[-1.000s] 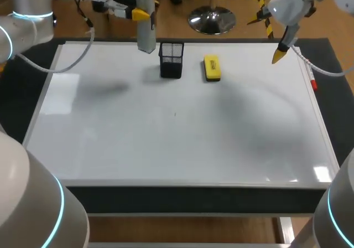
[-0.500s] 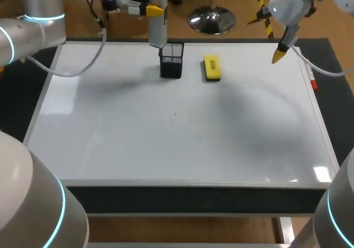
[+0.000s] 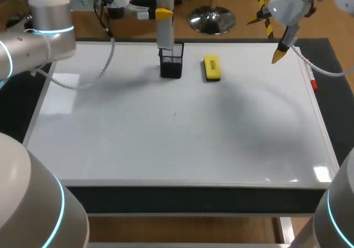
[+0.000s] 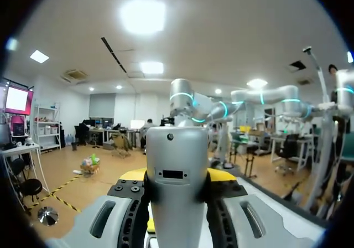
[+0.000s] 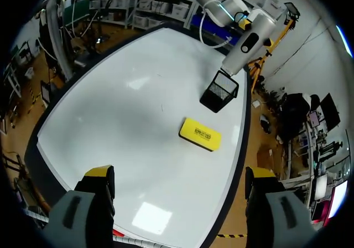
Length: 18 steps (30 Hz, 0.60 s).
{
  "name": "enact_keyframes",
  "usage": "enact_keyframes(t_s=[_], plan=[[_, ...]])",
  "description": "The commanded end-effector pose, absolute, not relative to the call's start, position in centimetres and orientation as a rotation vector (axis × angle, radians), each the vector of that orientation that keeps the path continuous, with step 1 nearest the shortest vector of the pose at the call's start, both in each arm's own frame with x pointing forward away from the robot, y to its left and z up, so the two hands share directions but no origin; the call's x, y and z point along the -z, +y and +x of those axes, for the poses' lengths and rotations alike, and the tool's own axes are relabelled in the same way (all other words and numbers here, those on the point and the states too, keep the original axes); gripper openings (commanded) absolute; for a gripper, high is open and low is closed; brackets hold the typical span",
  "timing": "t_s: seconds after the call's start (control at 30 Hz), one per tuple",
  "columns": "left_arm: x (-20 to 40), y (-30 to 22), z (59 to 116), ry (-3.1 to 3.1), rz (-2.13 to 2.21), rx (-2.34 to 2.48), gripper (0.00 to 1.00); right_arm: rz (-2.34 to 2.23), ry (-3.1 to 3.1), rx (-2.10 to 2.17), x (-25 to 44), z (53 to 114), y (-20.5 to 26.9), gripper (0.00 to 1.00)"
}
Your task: Pick up the inspection probe, press it on each red-marked spot on the whiteboard one by one, put down the probe, pick up the eraser, and wipe off all the red marks.
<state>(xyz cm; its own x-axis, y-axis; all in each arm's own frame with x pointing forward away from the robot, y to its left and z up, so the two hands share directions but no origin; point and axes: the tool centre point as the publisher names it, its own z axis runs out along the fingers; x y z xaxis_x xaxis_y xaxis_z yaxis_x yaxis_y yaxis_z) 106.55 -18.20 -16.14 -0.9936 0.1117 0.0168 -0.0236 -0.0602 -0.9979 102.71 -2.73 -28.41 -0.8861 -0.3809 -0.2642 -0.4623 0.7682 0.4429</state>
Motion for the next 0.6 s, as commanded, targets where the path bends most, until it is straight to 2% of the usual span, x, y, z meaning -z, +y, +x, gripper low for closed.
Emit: enact_keyframes(t_s=[0.03, 0.6], plan=[[16.1, -18.7, 106.3, -2.193, 0.164, -2.339, 0.0, -0.676, 2.807, -0.759, 28.3, 102.8, -2.7, 1.0], [17.6, -19.7, 107.7, -2.206, 0.162, -2.384, 0.0, -0.676, 2.807, -0.759, 28.3, 102.8, -2.7, 1.0]])
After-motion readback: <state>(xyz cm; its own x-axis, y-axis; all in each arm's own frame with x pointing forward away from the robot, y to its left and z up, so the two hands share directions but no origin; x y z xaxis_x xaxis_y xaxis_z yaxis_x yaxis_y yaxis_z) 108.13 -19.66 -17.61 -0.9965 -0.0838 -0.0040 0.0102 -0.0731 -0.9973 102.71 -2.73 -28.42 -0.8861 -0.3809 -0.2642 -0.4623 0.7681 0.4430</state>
